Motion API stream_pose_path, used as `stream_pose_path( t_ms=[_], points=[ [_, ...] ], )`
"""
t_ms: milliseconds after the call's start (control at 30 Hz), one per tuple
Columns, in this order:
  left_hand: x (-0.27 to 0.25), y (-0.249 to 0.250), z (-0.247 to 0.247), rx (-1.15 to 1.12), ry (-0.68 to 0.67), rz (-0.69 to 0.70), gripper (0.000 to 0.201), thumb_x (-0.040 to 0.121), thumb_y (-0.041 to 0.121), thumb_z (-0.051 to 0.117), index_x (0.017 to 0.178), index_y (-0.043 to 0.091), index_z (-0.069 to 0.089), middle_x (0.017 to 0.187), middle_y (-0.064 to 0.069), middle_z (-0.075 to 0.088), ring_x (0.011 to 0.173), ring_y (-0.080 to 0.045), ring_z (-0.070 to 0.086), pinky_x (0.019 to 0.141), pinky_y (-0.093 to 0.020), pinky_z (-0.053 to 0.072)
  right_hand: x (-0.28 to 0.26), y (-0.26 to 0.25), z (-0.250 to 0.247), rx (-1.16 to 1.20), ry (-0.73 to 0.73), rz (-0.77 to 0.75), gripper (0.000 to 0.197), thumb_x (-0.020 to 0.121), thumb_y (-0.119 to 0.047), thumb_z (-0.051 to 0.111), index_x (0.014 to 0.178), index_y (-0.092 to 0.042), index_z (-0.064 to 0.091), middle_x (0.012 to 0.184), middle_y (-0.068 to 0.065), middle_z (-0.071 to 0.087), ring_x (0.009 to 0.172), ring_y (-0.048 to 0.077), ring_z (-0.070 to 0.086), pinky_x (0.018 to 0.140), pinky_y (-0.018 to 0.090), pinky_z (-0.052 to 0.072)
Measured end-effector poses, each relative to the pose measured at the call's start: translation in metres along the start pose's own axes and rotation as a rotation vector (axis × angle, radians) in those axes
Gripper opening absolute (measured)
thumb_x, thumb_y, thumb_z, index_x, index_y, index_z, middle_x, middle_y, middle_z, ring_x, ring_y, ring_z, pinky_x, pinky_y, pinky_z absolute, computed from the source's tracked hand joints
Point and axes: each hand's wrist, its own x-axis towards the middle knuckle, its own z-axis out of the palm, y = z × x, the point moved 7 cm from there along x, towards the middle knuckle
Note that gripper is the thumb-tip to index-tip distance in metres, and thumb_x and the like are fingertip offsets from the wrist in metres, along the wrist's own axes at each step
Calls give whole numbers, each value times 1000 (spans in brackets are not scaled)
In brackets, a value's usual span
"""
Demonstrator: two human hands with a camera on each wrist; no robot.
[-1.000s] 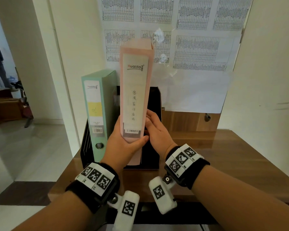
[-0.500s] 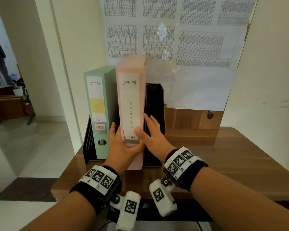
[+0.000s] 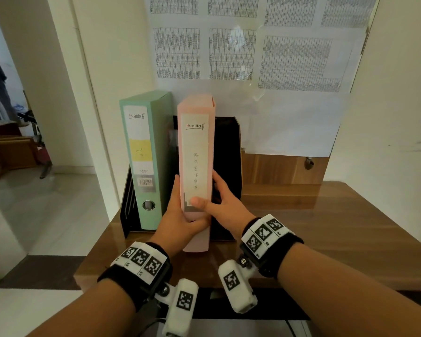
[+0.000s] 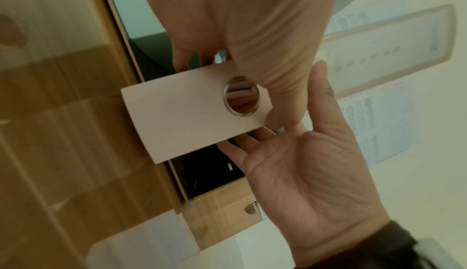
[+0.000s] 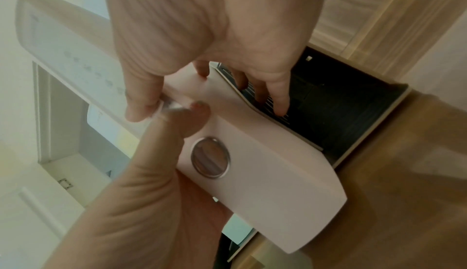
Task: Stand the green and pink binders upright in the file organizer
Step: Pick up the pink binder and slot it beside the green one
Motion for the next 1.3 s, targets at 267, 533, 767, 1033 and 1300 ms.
stream_pose_path(
  t_ms=[267, 533, 767, 1033, 1300],
  points=[
    [5, -10, -5, 59, 64, -20, 85, 75, 31, 64, 151, 34, 26, 141, 1, 51, 125, -17, 56, 101, -41, 52, 7, 4, -4, 99, 73, 6, 96, 75, -32, 81, 152, -38, 24, 147, -3, 46, 133, 17, 46, 107, 46, 45],
    [11, -21, -12, 6, 159, -53, 59, 97, 23, 54, 150, 32, 31, 146, 1, 50, 126, -16, 54, 103, -37, 49, 11, 14, -11, 2, 199, 17, 76, 83, -32, 74, 146, -35, 33, 140, -1, 51, 126, 18, 52, 100, 45, 51],
    [18, -28, -17, 55, 227, -69, 49, 98, 24, 54, 145, 32, 42, 143, -1, 53, 119, -13, 58, 99, -31, 50, 16, 19, -16, -54, 267, 88, 69, 88, -27, 69, 148, -21, 35, 137, 1, 54, 123, 20, 55, 101, 44, 50],
    [25, -35, -19, 32, 267, -103, 47, 97, 20, 55, 144, 23, 47, 135, -4, 61, 113, -15, 63, 86, -22, 52, 20, 16, -17, -115, 305, 77, 58, 88, -29, 69, 140, -17, 47, 131, 6, 60, 119, 21, 59, 99, 43, 51],
    [25, -33, -18, 59, 257, -78, 49, 97, 23, 55, 145, 24, 44, 141, -3, 56, 121, -17, 60, 96, -30, 52, 18, 10, -17, -187, 317, 82, 60, 88, -32, 68, 141, -17, 44, 131, 7, 59, 118, 20, 58, 99, 37, 51]
  ],
)
